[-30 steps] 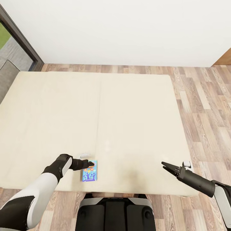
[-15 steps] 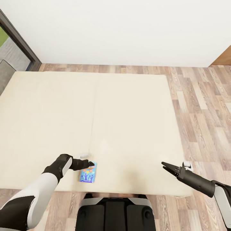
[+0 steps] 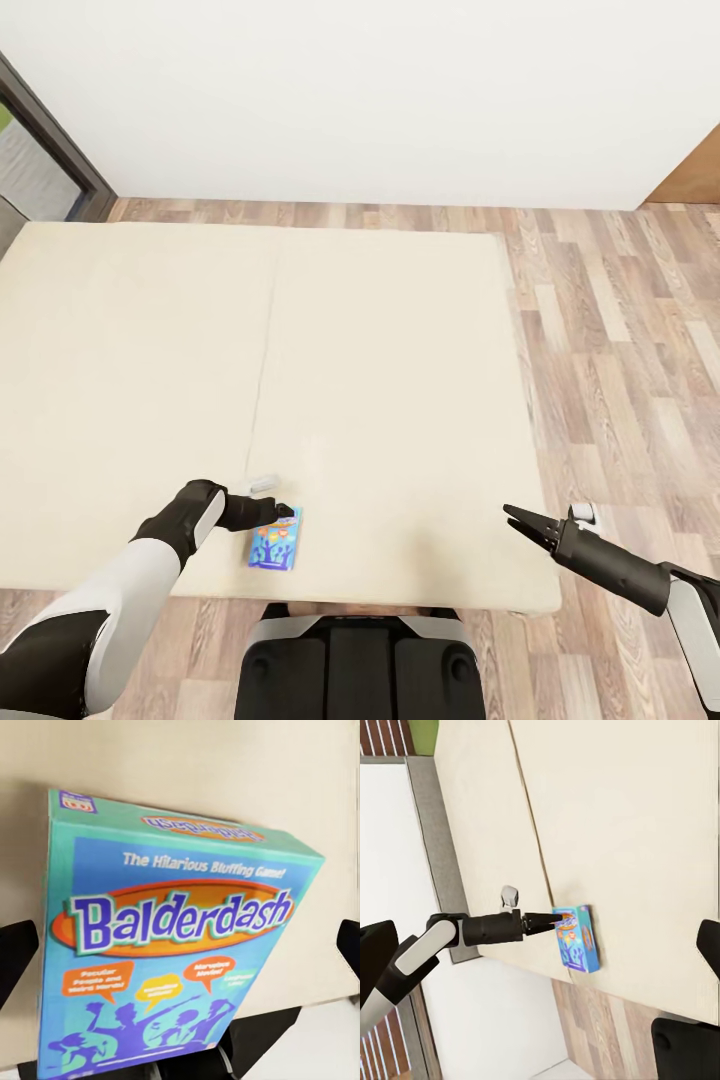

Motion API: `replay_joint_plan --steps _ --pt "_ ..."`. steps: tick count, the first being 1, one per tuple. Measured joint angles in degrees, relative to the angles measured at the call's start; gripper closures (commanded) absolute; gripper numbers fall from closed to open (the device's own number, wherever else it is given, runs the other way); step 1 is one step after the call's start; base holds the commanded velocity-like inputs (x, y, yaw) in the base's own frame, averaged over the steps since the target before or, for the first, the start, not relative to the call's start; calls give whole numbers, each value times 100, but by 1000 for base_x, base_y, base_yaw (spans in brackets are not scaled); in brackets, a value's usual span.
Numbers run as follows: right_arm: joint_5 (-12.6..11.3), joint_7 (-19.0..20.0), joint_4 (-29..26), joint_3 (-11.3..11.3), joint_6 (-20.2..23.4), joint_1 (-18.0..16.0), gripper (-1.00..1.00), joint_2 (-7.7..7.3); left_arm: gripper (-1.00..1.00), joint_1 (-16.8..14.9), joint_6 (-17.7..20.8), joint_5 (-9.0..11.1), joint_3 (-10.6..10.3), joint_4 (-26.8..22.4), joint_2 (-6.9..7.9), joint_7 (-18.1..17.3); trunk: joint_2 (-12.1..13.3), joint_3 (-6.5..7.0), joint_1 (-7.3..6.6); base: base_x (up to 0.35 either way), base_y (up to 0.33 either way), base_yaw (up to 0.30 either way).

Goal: Put all the toys in the child's room - the three board games (two on the bed and one on the table), the two jigsaw puzzles on the table, and the tennis ball on the table - inside the toy box on the table in the child's room.

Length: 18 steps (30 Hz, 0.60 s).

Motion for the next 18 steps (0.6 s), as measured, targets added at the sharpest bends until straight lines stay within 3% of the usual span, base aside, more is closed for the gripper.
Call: replay_joint_plan --steps 18 --pt "1 3 -2 -1 0 1 -100 -1 -100 0 6 1 4 0 0 -10 0 0 0 0 -266 0"
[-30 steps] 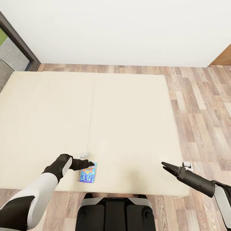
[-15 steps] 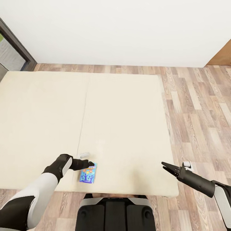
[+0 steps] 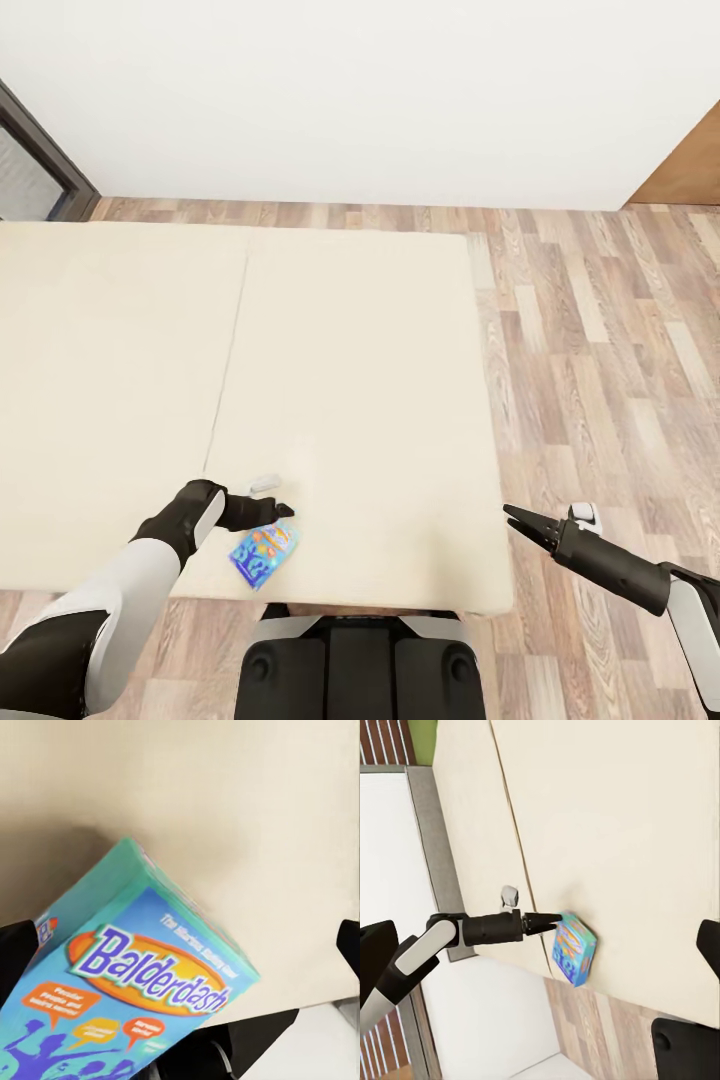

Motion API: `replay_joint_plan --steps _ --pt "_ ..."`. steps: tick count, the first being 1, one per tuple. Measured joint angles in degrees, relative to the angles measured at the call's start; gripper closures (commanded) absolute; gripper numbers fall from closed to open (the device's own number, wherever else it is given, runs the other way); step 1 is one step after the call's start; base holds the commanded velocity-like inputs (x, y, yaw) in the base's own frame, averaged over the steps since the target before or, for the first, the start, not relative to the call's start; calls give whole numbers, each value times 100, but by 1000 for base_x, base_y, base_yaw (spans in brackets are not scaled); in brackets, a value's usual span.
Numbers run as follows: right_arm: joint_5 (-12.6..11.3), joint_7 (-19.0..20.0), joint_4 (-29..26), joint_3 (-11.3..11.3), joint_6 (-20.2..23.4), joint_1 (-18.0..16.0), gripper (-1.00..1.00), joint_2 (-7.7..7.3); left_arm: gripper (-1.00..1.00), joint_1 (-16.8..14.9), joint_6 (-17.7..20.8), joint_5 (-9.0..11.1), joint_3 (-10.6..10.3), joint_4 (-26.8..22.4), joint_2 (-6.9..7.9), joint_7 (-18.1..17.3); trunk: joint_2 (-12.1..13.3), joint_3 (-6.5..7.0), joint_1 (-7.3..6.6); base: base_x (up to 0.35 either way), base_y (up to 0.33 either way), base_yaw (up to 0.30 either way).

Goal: Put all the toys in the child's room - the three board games (two on the bed and one on the table), the two jigsaw puzzles on the table, and the tennis ball on the table - inside the toy box on the table in the child's room.

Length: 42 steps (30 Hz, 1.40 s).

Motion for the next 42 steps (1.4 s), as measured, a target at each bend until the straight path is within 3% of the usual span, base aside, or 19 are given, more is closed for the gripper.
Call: replay_joint_plan --steps 9,33,42 --pt "-1 3 8 1 0 -1 -100 -4 -100 0 3 7 8 -5 0 -9 0 0 0 0 -225 0" --pt "-1 4 12 1 0 -1 -100 -7 -100 0 2 9 19 -150 22 -29 0 0 0 0 -8 0" --pt "-1 4 12 1 0 -1 -100 -7 -100 0 99 47 44 -653 232 -65 0 0 0 0 0 0"
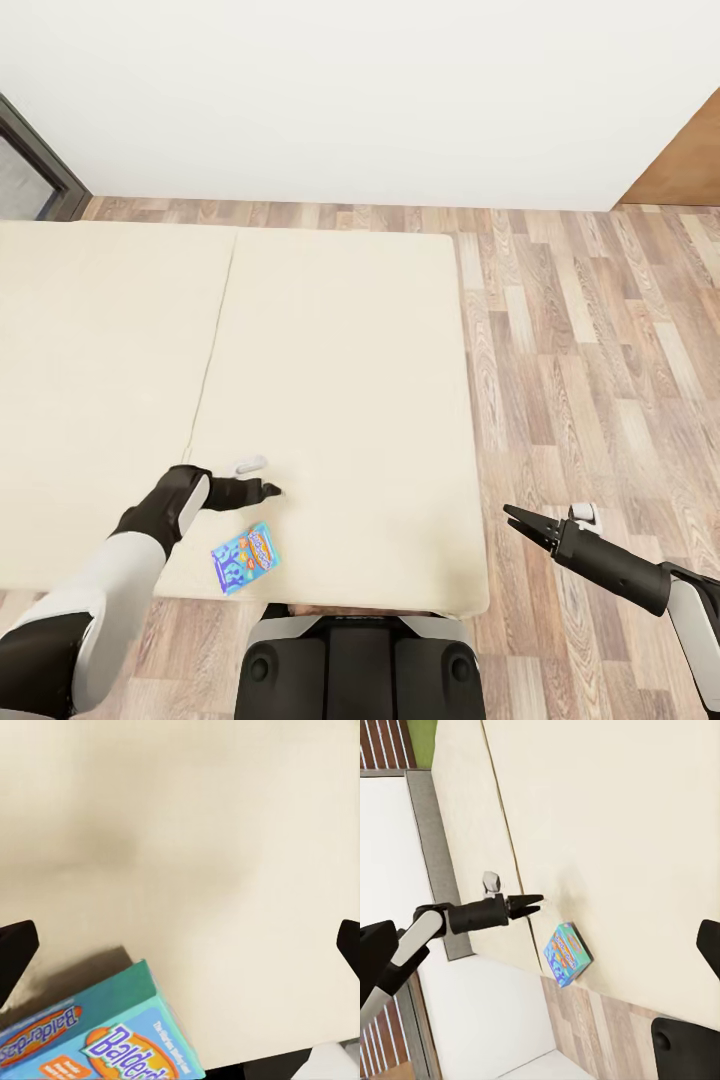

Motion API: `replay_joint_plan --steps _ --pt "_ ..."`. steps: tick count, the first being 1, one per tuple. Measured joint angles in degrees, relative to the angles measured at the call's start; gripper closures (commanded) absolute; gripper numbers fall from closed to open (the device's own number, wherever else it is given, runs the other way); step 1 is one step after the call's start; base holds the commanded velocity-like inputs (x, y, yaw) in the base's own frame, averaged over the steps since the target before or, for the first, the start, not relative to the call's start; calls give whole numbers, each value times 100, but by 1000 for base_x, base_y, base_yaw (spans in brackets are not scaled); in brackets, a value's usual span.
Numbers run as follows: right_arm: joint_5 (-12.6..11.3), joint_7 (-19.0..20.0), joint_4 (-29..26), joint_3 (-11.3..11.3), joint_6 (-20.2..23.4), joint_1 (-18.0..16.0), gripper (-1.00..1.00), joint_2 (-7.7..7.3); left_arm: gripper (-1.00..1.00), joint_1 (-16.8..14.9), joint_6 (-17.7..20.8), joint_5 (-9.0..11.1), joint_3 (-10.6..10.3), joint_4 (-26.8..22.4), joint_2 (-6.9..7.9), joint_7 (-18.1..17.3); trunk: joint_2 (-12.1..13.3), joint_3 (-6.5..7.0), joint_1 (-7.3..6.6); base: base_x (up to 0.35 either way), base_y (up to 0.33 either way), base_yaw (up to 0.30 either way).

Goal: Put all the toys in the child's room - the three board games (two on the bed and one on the table), the two jigsaw puzzles on the table, and the tennis ball on the table - inside the toy box on the table in the child's room.

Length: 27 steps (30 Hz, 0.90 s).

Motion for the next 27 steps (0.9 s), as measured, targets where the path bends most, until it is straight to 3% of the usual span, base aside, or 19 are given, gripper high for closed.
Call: replay_joint_plan --steps 4,17,27 --pt "0 0 0 0 0 0 -100 0 -100 0 63 12 25 -75 128 -8 0 0 0 0 0 0" --pt "0 0 0 0 0 0 -100 0 -100 1 203 67 657 -138 579 -134 0 0 0 0 0 0" --pt "0 0 8 0 -7 0 -100 0 -100 8 329 30 711 -147 810 -663 0 0 0 0 0 0"
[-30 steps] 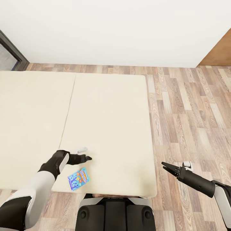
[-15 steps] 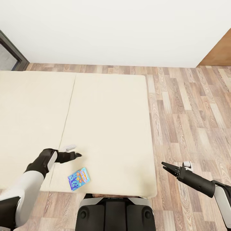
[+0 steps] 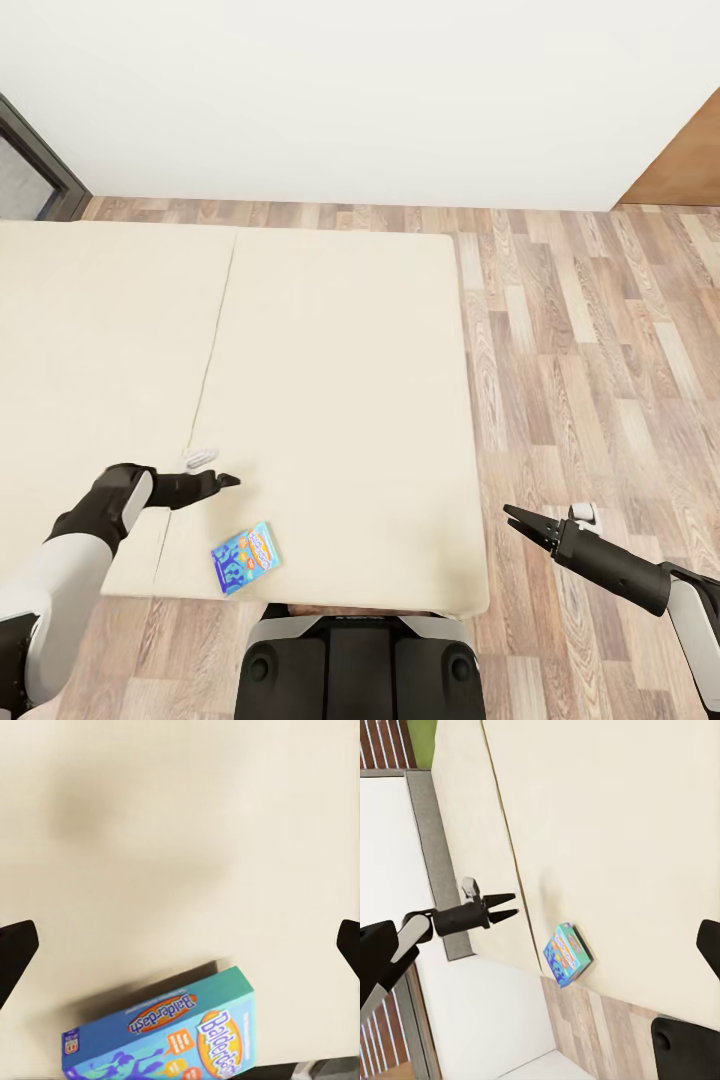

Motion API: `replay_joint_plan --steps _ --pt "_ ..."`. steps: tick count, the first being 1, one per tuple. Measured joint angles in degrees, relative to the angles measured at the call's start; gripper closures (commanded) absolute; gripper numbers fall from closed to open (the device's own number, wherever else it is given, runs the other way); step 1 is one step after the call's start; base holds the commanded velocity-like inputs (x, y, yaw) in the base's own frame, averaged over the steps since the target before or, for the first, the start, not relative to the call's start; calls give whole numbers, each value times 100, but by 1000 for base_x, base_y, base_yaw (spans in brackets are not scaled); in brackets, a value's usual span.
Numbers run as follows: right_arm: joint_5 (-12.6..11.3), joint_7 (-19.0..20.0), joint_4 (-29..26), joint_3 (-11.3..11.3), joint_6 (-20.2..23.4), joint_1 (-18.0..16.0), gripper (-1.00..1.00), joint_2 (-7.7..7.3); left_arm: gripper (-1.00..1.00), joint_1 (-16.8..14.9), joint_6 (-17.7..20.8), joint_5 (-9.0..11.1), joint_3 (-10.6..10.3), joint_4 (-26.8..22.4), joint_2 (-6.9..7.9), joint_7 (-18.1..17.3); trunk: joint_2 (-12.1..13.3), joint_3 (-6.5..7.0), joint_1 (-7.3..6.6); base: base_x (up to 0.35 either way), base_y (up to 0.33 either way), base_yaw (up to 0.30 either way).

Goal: Put all the toys in the child's room - the three board games (two on the bed and one on the table), the two jigsaw puzzles on the table, and the tennis ball on the table - inside the toy box on the table in the child's room.

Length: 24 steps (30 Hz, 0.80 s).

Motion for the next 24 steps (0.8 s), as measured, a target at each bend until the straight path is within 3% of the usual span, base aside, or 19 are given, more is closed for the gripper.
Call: replay_joint_plan --steps 11,24 --pt "0 0 1 0 -9 0 -100 0 -100 16 217 -7 -12 -8 279 -387 0 0 0 0 0 0" --pt "0 0 1 0 -11 0 -100 0 -100 57 401 -14 -100 -9 384 -627 0 0 0 0 0 0"
